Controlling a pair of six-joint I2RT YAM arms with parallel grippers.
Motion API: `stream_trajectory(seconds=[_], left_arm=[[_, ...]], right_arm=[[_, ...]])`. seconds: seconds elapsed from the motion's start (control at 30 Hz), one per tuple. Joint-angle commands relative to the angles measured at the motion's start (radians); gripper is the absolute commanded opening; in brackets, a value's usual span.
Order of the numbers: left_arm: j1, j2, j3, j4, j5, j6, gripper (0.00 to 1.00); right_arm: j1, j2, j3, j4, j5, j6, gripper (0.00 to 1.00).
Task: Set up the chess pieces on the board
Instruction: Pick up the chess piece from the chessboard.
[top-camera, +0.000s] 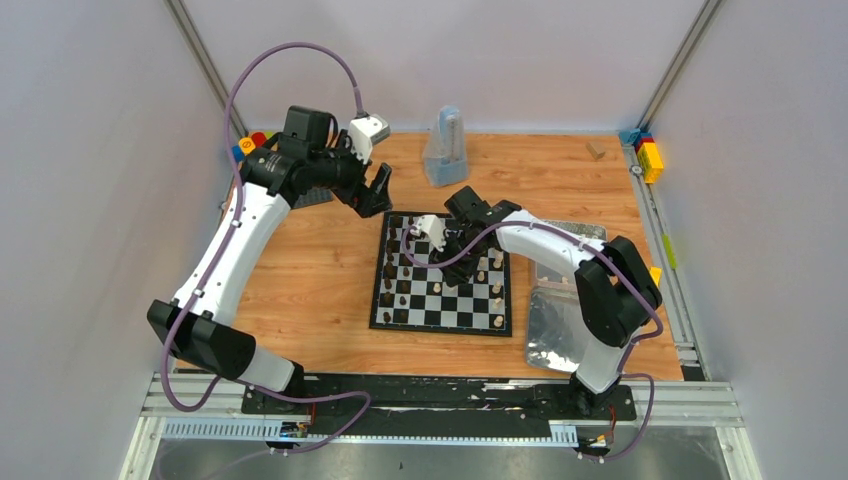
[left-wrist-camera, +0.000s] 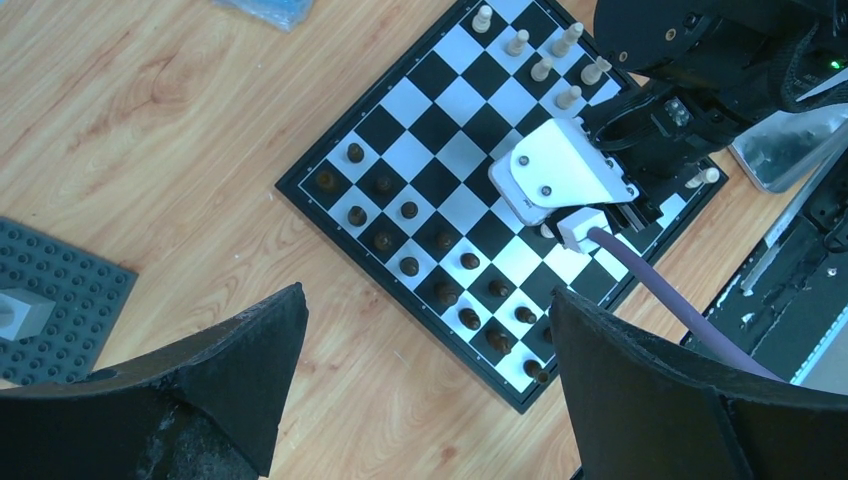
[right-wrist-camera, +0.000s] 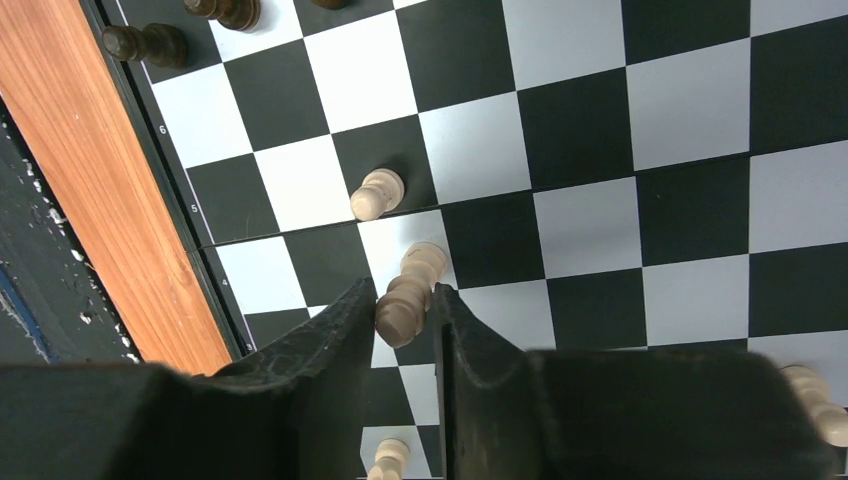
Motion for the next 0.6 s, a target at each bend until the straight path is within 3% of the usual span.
stream_trajectory(seconds=[0.0,0.2,0.57], left_arm=[[0.002,-0.041,-0.007,0.017,-0.003,-0.010,0.98],[0.002,-0.047,-0.005,0.014,-0.007,-0.008,0.98],[0.003,-0.063,-0.013,0.018,0.001,-0.010,0.98]], right_arm=[[0.008,0.014,0.050,0.001,0.010,0.006,0.25],[0.005,-0.027,0.064,-0.027,0.047,0.006,0.04],[-0.116,-0.204,0.050,-0.110,0.037,0.015,0.01]])
